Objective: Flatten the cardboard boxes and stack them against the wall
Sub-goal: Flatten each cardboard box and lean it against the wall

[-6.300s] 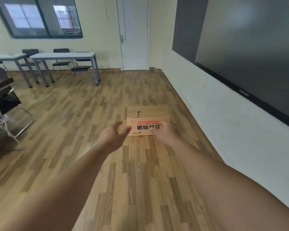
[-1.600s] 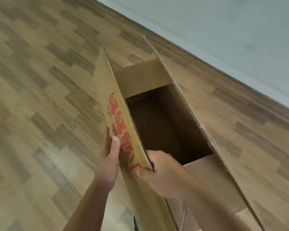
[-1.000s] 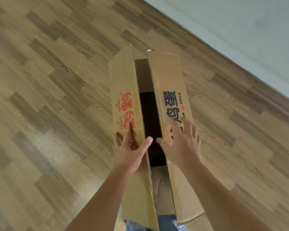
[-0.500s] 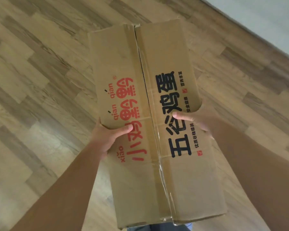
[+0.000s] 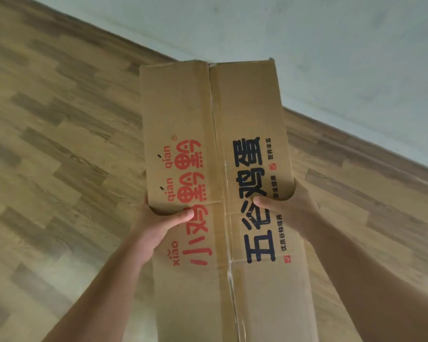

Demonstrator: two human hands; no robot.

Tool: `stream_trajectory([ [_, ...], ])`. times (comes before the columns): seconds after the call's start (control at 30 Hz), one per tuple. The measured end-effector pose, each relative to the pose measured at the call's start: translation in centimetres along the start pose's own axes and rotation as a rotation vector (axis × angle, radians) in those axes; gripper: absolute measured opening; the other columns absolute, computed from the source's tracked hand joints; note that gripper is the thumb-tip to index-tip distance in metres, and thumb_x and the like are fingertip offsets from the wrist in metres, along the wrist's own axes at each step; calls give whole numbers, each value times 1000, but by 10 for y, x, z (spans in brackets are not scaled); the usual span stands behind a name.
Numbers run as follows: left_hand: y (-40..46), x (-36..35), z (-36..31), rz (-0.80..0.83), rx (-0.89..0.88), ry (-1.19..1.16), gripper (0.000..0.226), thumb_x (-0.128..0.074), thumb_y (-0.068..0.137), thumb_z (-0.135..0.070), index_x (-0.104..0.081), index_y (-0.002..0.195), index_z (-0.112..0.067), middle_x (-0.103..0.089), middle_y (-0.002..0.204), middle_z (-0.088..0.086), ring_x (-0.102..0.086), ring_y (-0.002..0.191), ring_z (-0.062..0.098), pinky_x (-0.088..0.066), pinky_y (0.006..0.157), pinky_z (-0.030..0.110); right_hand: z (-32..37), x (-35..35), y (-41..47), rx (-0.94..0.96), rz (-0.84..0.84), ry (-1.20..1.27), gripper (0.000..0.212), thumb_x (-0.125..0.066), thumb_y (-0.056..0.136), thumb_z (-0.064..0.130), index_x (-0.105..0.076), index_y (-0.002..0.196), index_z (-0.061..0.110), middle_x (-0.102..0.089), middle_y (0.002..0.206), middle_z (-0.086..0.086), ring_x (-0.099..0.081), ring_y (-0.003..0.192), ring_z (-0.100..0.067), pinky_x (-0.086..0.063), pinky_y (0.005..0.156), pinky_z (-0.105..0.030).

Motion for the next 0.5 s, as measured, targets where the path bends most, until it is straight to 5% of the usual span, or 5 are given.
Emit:
stream_trajectory([
  [0.07, -35, 0, -44, 46, -46, 1, 79, -101, 54, -12, -59, 119, -27, -75, 102, -3, -69, 90, 7, -51, 72, 21, 23, 26, -38, 14, -73, 35, 69, -100, 57, 39, -59, 112, 36, -74, 100, 11, -70, 91, -11, -53, 68, -32],
  [0.3, -159, -2, -163, 205, -261, 66, 93, -102, 47, -18, -55, 126, -30, -76, 105, 1, -73, 94, 17, -55, 66, 29, 95, 116, -191, 99, -277, 128, 65, -101, 59, 31, -62, 111, 31, -79, 94, 6, -75, 85, -14, -57, 64, -32],
  [0.5, -255, -29, -226, 296, -412, 119, 109, -105, 33, -39, -55, 130, -33, -77, 107, -1, -72, 100, 21, -59, 79, 44, 113, 188, -313, 185, -447, 183, 72, -102, 55, 35, -64, 116, 32, -83, 94, 12, -80, 84, -14, -66, 75, -44],
])
Point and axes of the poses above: each hand's wrist, its own y-axis towards the middle knuckle, its own x-axis out of the back of the hand, z = x × y, the point moved 1 cm from there along y, towards the middle knuckle
